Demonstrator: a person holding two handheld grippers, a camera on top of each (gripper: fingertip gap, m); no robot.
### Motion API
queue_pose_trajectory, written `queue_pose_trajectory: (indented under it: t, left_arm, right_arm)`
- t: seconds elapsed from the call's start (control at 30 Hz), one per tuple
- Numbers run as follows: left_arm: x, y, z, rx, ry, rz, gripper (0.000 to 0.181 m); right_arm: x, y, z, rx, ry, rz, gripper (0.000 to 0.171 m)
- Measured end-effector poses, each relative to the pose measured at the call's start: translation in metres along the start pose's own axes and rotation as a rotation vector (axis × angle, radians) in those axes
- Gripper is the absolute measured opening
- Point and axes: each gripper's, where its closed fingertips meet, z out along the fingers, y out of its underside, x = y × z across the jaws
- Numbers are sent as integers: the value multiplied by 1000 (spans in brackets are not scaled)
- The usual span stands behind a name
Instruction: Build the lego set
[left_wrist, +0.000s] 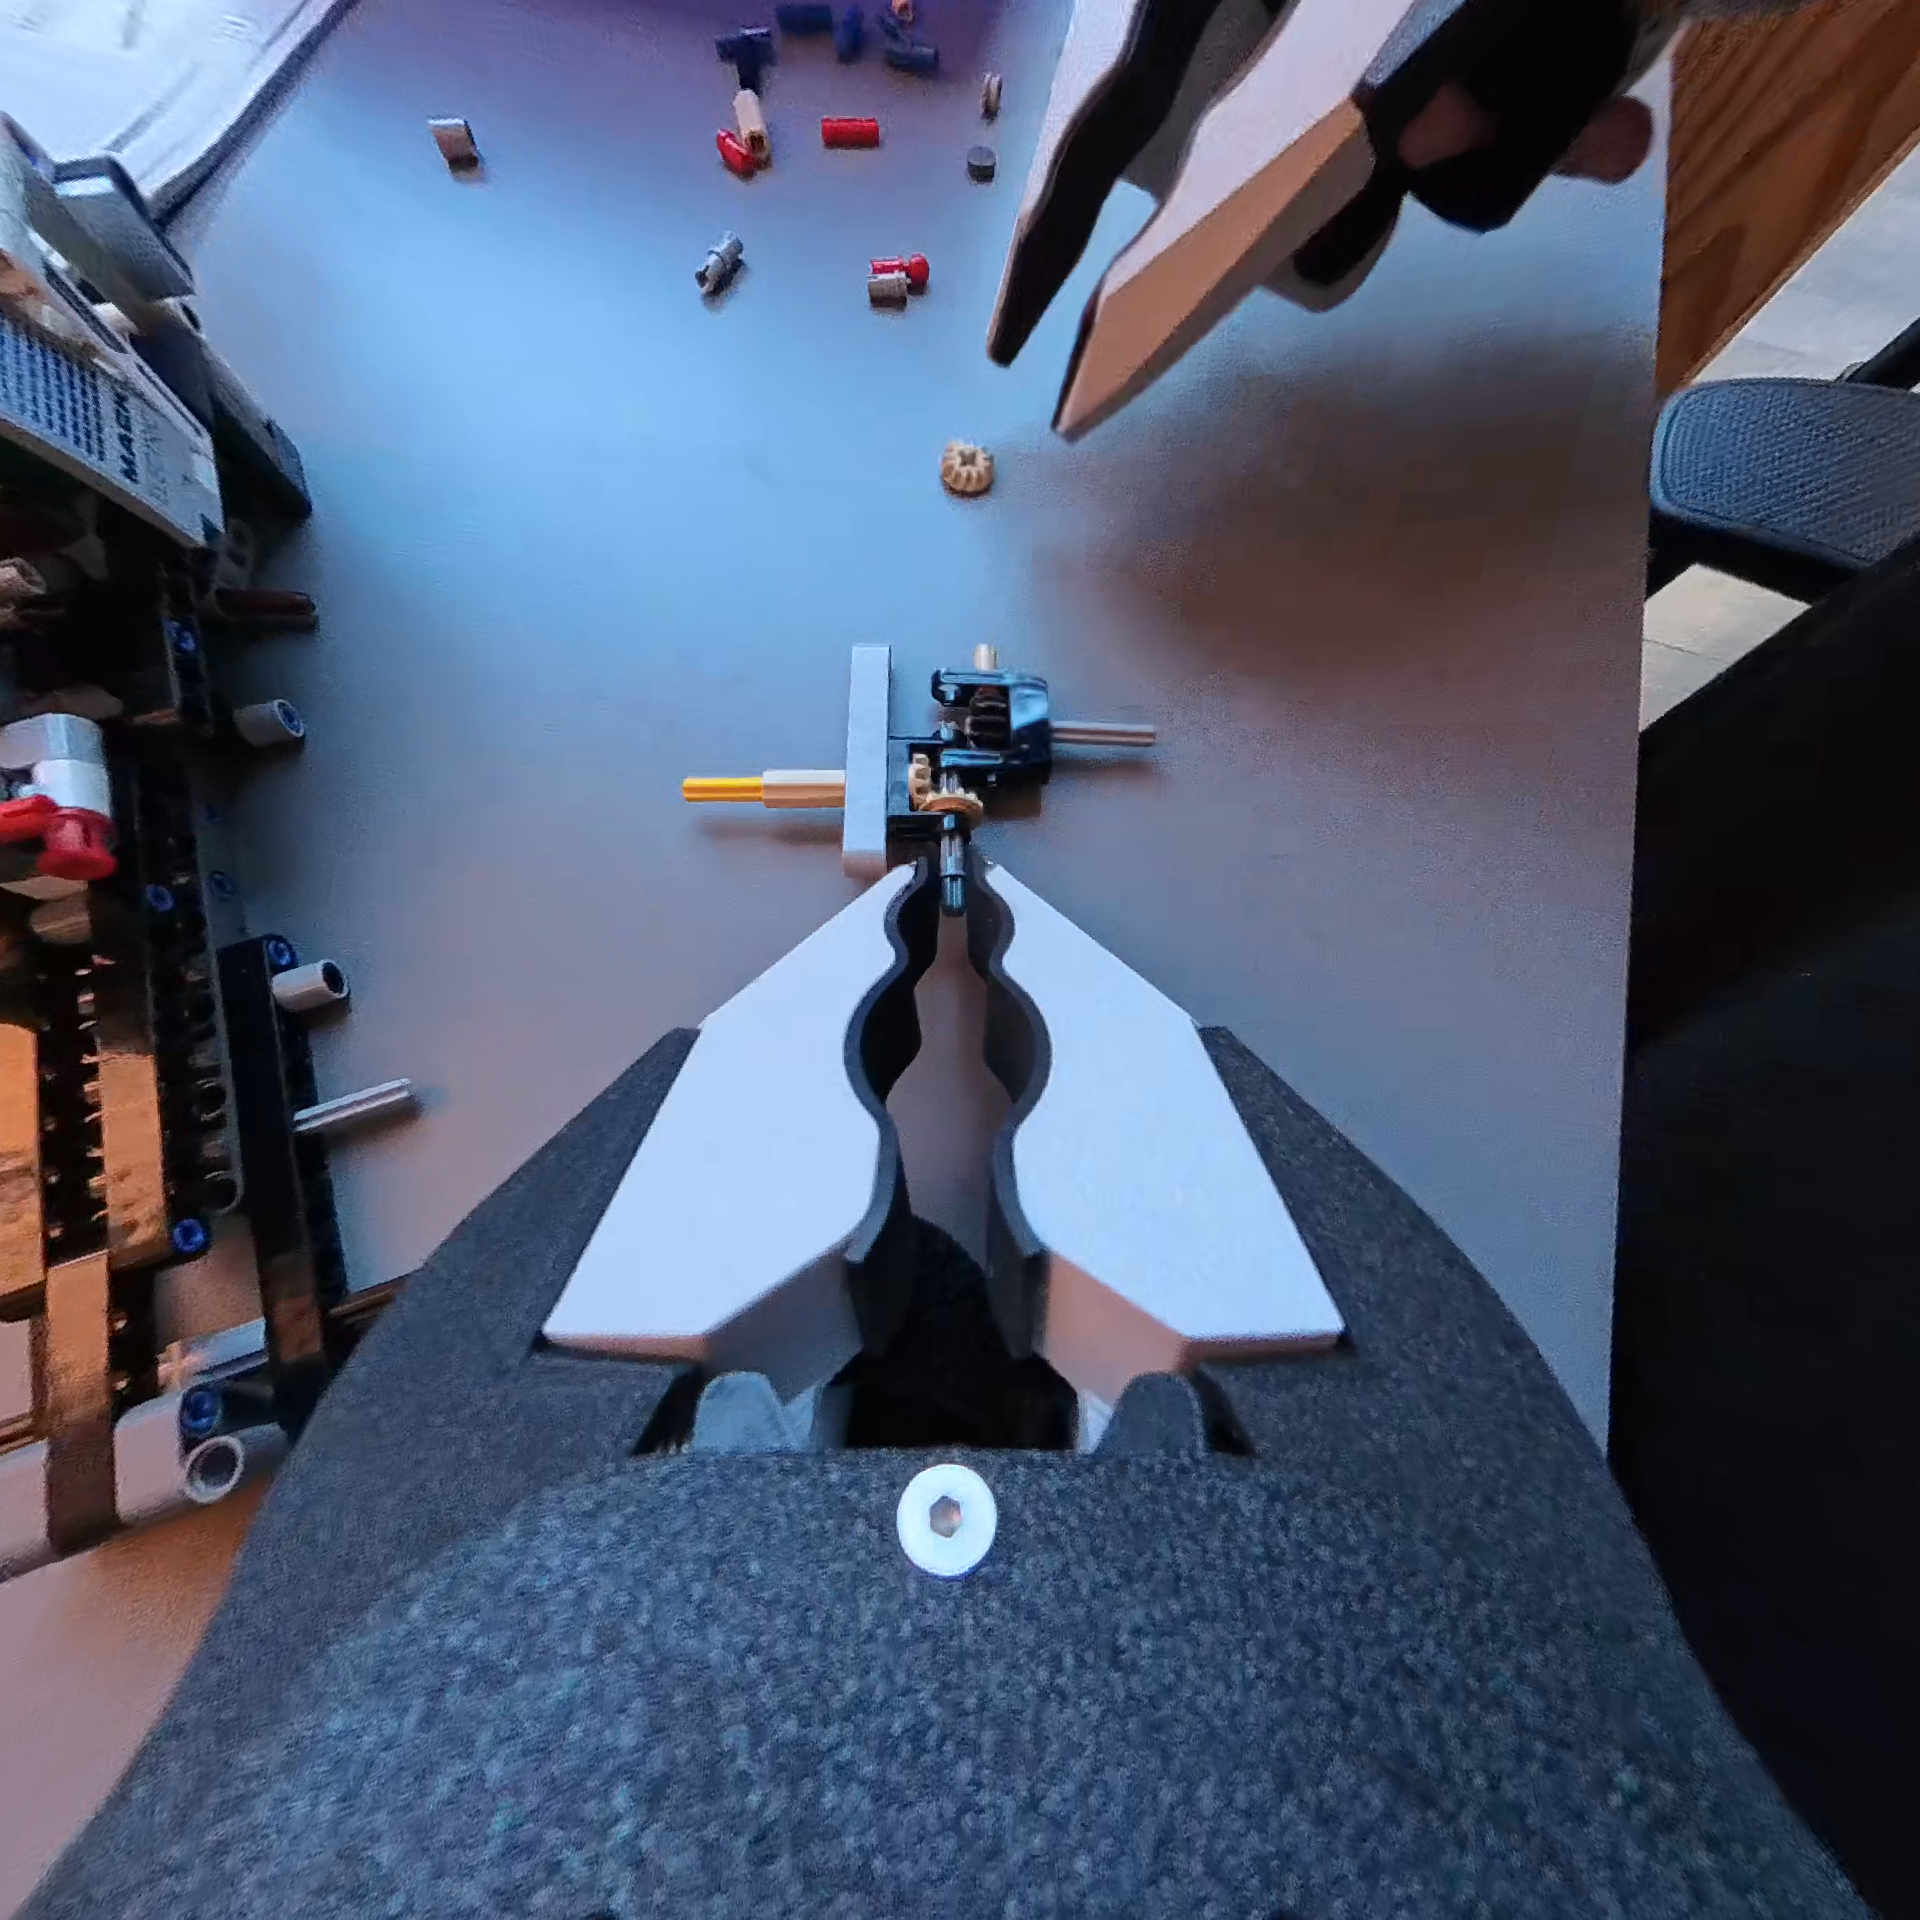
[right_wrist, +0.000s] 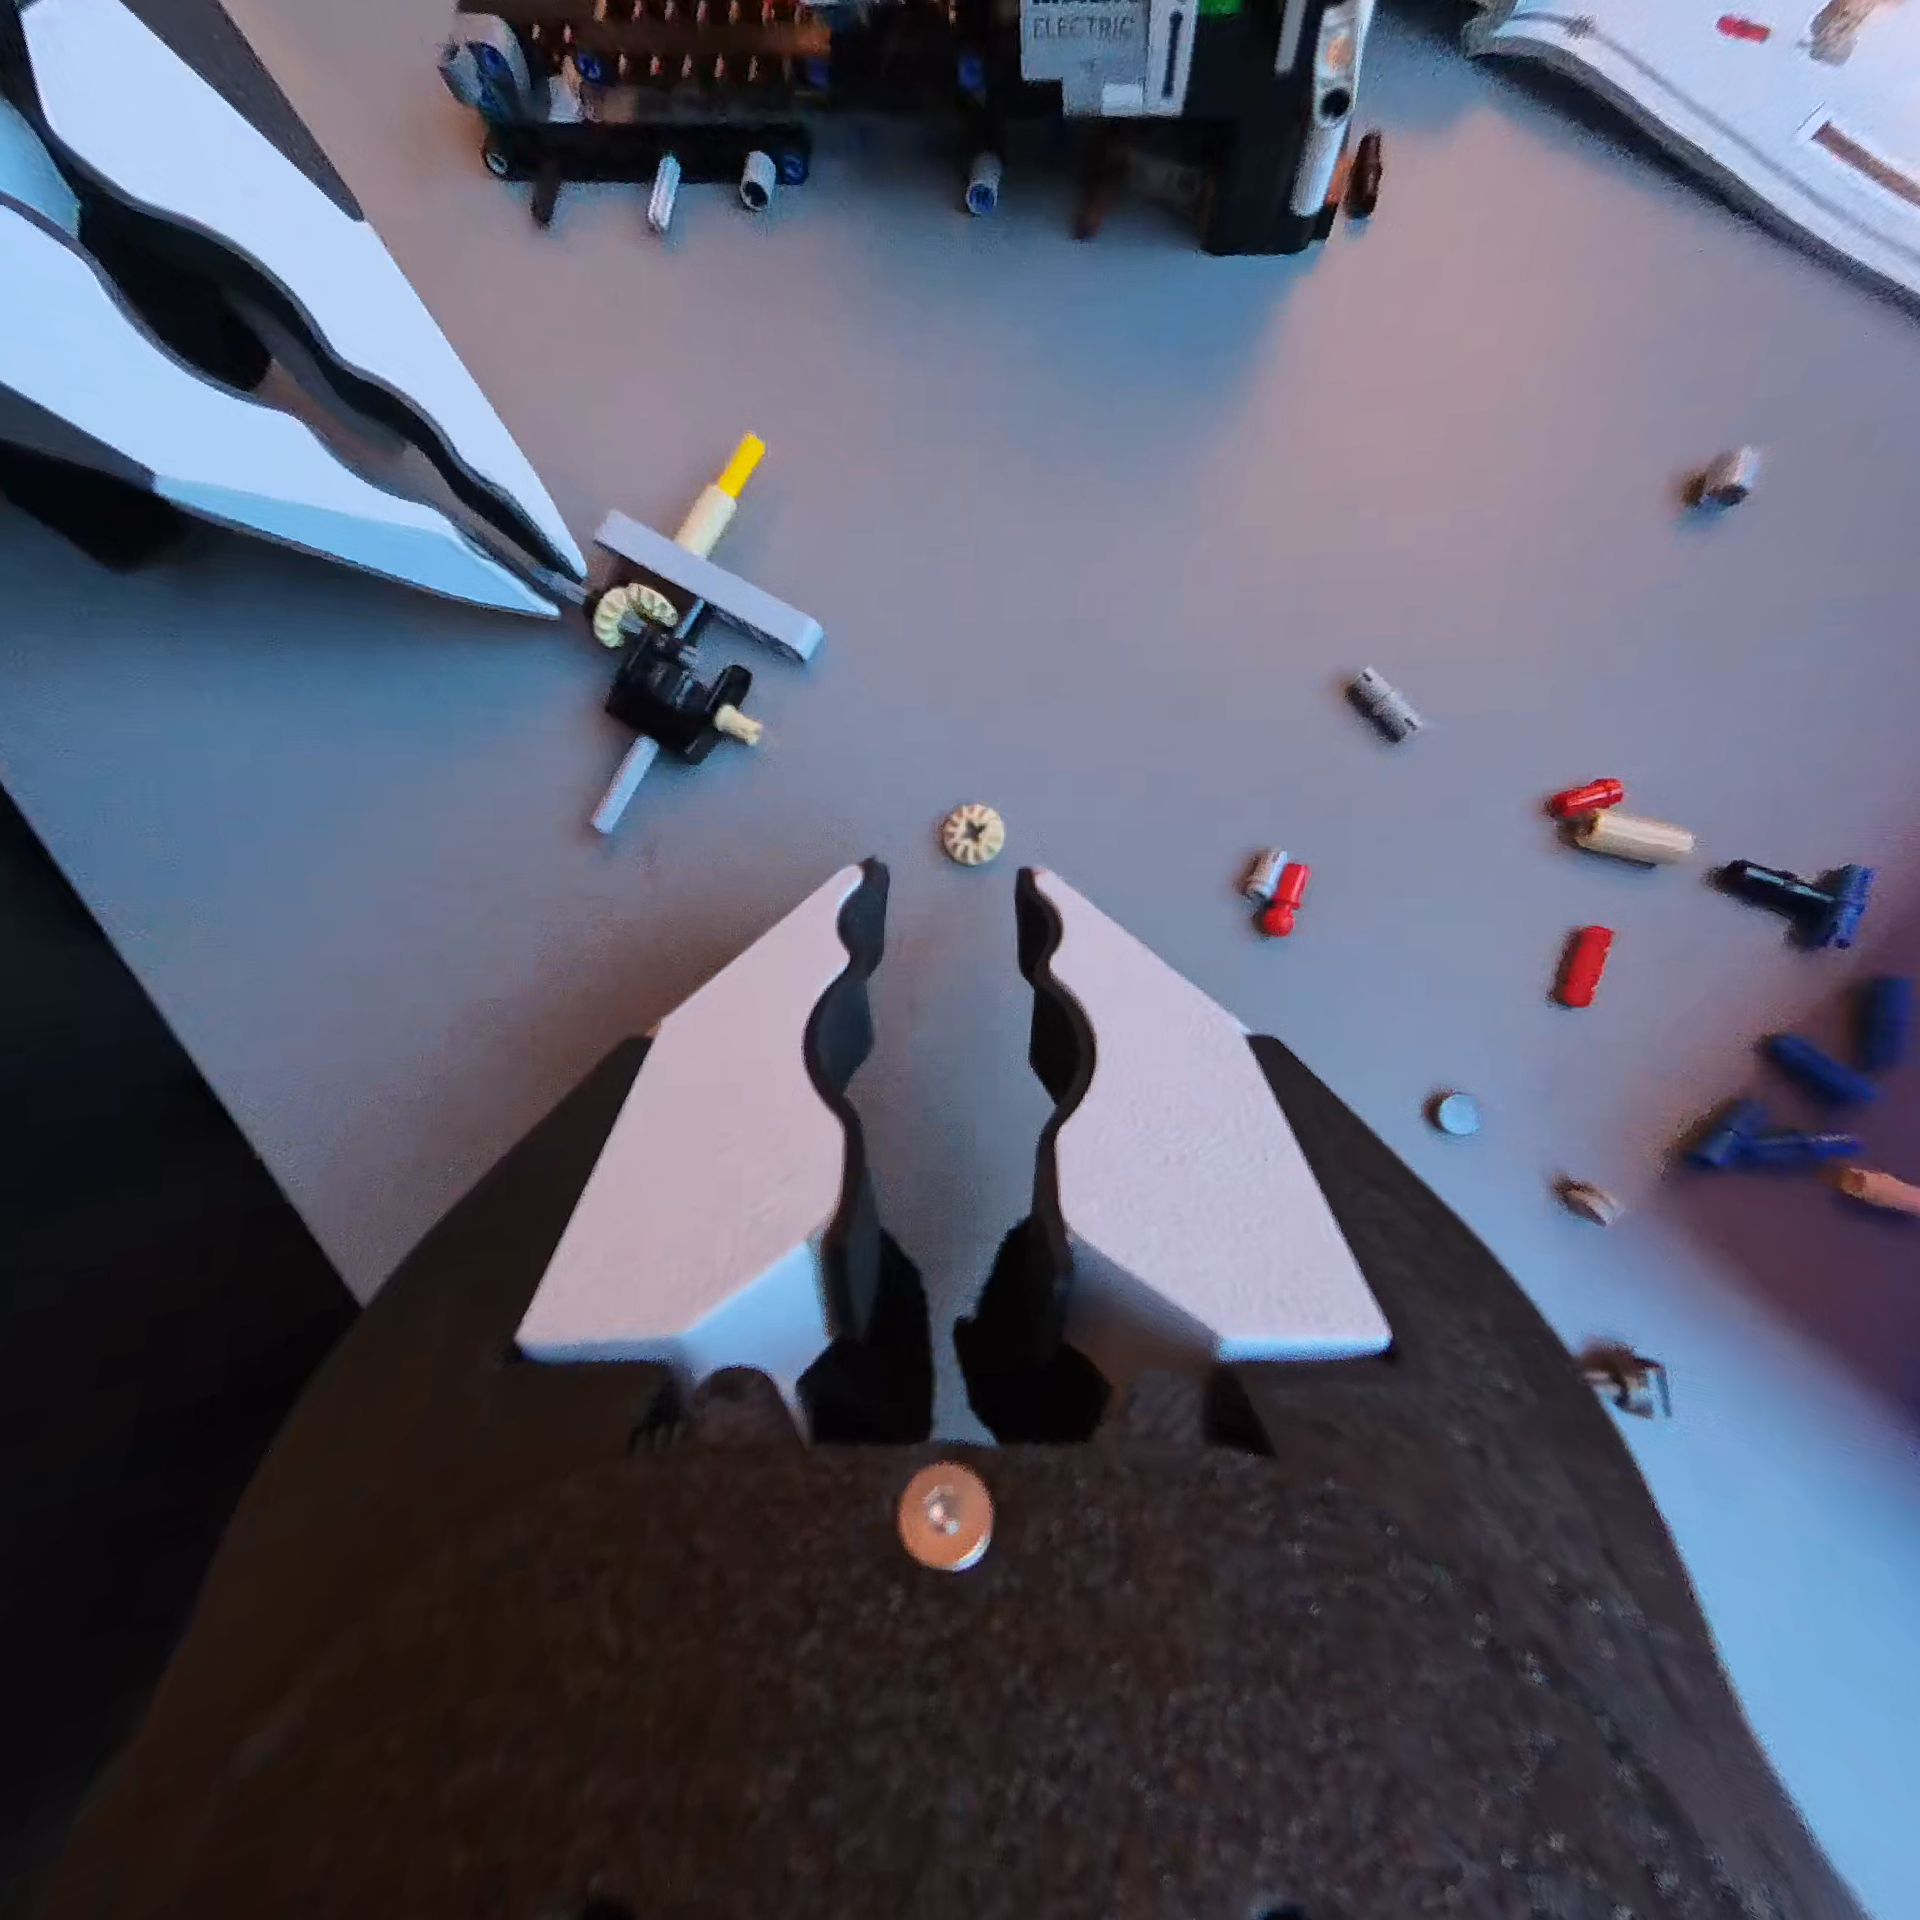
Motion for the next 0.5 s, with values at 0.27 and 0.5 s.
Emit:
queue_pose_trajectory:
  t: [0.27,0.5]
  left_arm:
    - [1,5,4,-43,13,-1,4]
    - [-8,-13,-8,33,32,-117,18]
  right_arm:
    - [5,0,19,2,65,-128,22]
    - [-3,-4,20,34,83,-226,12]
